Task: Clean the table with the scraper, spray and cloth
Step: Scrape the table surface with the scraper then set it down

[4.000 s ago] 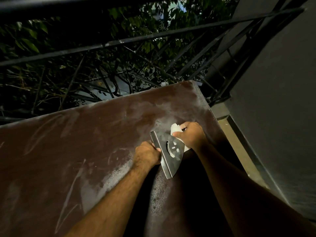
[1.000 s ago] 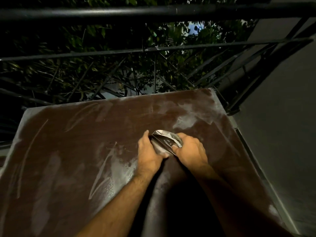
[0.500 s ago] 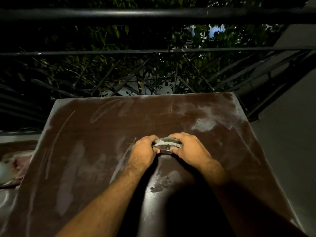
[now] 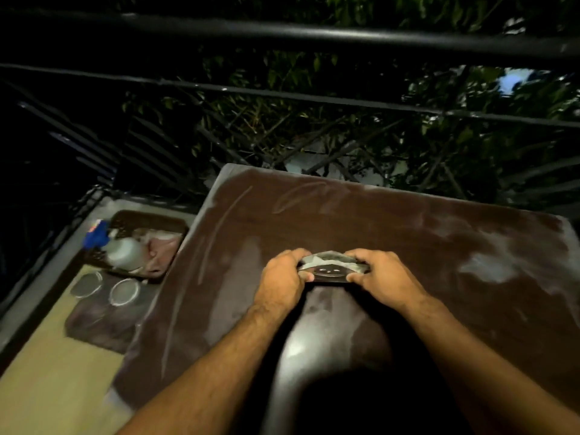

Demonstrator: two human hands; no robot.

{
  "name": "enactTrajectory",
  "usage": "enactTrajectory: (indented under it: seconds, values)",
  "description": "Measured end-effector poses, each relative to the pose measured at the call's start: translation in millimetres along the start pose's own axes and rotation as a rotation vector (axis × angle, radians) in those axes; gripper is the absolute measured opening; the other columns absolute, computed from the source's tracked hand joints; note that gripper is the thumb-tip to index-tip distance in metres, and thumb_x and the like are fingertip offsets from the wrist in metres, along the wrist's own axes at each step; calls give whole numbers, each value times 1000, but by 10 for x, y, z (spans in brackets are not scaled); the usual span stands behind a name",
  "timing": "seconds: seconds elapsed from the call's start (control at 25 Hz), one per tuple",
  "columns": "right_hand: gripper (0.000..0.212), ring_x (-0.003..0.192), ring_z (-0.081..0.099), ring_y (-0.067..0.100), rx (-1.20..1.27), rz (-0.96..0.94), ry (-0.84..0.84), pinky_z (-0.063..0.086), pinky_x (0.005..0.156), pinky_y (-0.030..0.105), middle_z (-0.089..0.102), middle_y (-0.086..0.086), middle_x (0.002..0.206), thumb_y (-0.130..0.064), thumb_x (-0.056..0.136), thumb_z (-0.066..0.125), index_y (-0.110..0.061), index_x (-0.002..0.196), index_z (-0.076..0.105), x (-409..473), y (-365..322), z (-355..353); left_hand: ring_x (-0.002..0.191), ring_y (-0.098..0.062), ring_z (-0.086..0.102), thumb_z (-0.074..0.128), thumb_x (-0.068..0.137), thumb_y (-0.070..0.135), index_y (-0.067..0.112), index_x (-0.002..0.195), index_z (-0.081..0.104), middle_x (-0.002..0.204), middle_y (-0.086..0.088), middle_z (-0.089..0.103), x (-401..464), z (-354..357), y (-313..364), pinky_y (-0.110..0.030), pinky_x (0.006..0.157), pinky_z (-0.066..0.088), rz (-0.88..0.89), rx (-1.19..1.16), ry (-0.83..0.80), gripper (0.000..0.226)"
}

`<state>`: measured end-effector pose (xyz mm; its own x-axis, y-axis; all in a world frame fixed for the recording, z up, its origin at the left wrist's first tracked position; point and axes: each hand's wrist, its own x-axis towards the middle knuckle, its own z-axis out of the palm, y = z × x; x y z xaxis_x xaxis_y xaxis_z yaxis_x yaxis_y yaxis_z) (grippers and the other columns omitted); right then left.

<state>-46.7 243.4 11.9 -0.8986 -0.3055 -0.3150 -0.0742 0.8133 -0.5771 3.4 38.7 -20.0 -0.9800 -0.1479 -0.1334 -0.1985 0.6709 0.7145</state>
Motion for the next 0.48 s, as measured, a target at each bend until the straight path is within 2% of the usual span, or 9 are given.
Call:
enactTrajectory:
  seconds: [0.16, 0.28, 0.48]
  values:
    - [38, 95, 64, 5, -9, -59, -38, 45, 88, 19, 70, -17, 101, -27, 83, 74, -44, 116, 64, 184, -575, 349, 97, -14, 60, 72, 78, 11, 26, 110, 71, 102, 6, 66, -121, -471, -487, -18, 88, 43, 24, -20, 101, 35]
    - [41, 98, 64, 4, -19, -110, -58, 46, 94, 20, 70, -18, 104, -26, 83, 74, -42, 119, 64, 332, -997, 630, 98, -14, 62, 71, 79, 7, 21, 113, 72, 107, 4, 68, -204, -823, -847, -13, 89, 40, 21, -33, 173, 37]
    - [36, 98, 63, 3, -10, -257, -145, 39, 90, 10, 70, -16, 101, -13, 84, 74, -29, 116, 71, 504, -1896, 1167, 100, -14, 63, 71, 80, 11, 21, 115, 71, 111, 4, 68, -430, -1521, -1559, -14, 92, 41, -49, -42, 270, 36]
